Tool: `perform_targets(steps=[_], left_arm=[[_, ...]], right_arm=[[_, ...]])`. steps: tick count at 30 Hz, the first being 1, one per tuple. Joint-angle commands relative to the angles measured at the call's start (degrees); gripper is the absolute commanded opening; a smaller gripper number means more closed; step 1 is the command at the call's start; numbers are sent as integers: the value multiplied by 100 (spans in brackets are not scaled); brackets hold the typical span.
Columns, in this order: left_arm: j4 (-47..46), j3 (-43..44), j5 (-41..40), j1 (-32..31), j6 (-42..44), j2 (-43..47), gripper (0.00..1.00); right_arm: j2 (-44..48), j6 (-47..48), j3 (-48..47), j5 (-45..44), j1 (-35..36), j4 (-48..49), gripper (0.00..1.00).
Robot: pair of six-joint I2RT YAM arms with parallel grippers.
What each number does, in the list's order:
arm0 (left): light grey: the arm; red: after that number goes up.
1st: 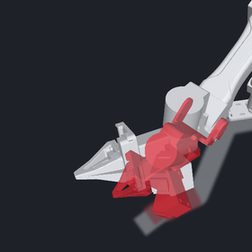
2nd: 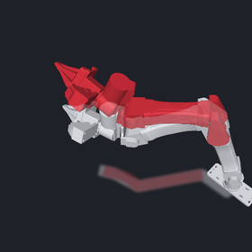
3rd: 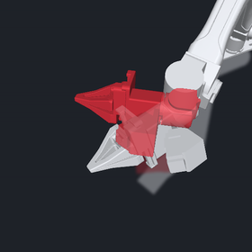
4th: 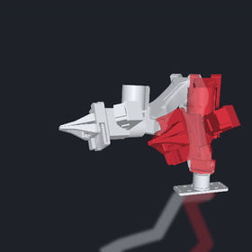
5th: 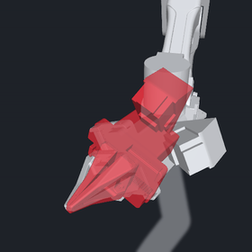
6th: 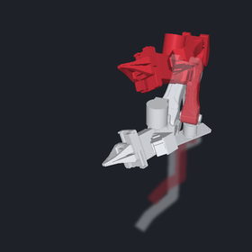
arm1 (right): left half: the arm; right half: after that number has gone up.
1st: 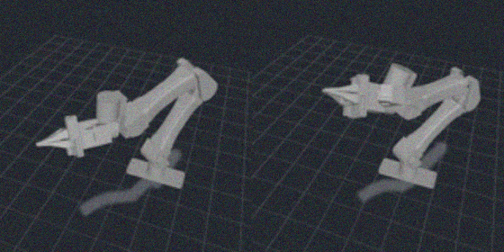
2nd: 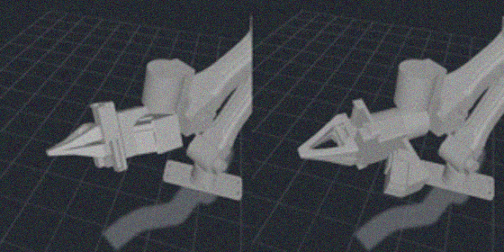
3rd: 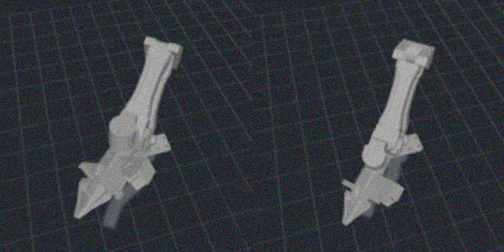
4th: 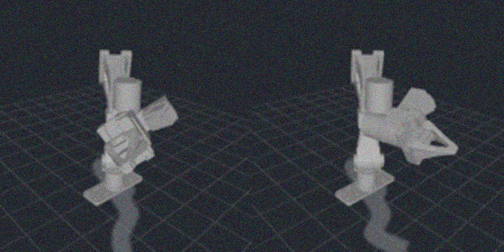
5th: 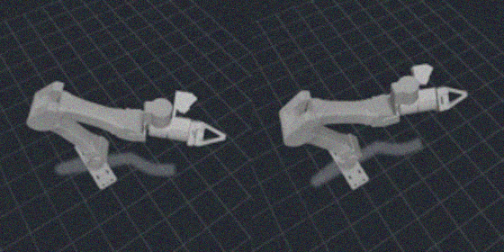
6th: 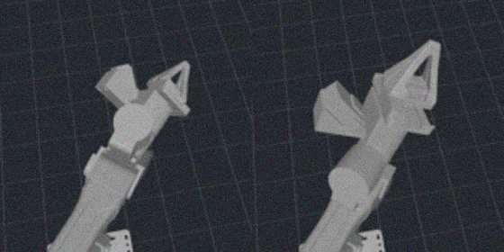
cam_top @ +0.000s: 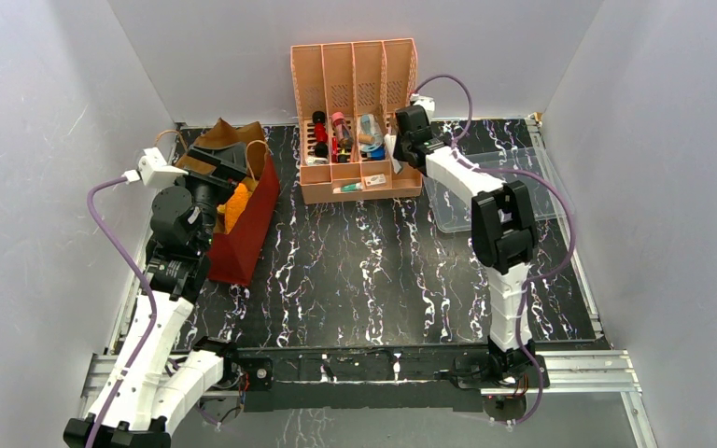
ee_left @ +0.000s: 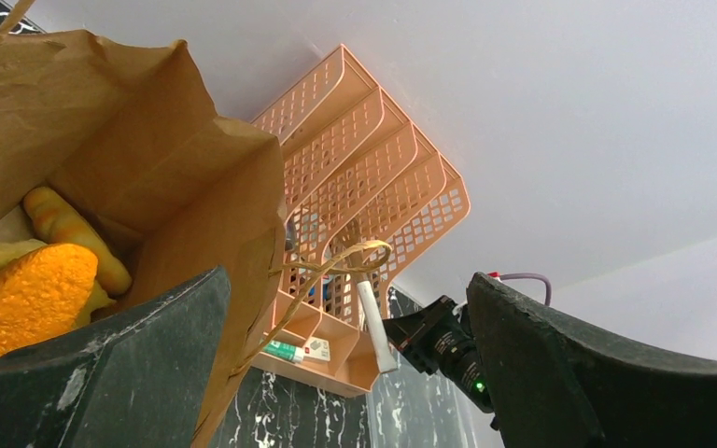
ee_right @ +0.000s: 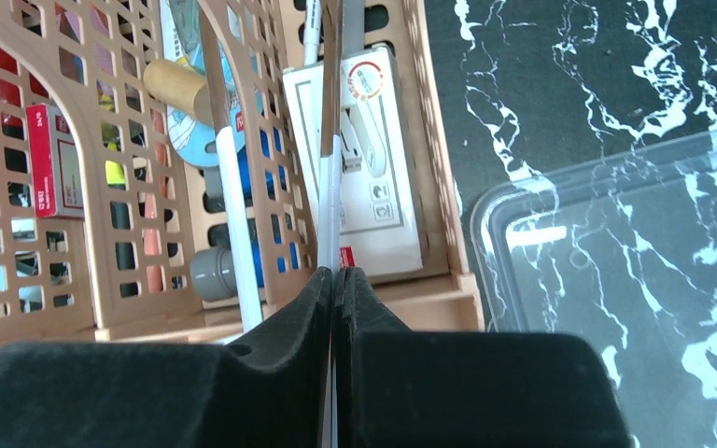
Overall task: Take the fake bread out of the paper bag
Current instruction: Pick up the clamp at the center of the board.
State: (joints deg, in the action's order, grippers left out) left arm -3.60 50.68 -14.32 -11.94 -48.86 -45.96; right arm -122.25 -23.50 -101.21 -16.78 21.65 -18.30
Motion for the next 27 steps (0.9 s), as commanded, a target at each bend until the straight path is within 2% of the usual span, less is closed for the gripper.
perform_targets(steps=[1,15,23,27], left_arm=[[31,176,277,13,6,120,98],[756,592,1198,14,-277,113,98],[1169,662,1845,10,-589,160,98],[1296,596,2351,11,-718,65,98]], right_arm=[[790,-53,323,-117,-8,167,0],[2752,-103,2275,-485,668,525,0],[4047,-119,3502,-1170,1532,512,0],[4675,-131,4048,-1743,2347,478,0]])
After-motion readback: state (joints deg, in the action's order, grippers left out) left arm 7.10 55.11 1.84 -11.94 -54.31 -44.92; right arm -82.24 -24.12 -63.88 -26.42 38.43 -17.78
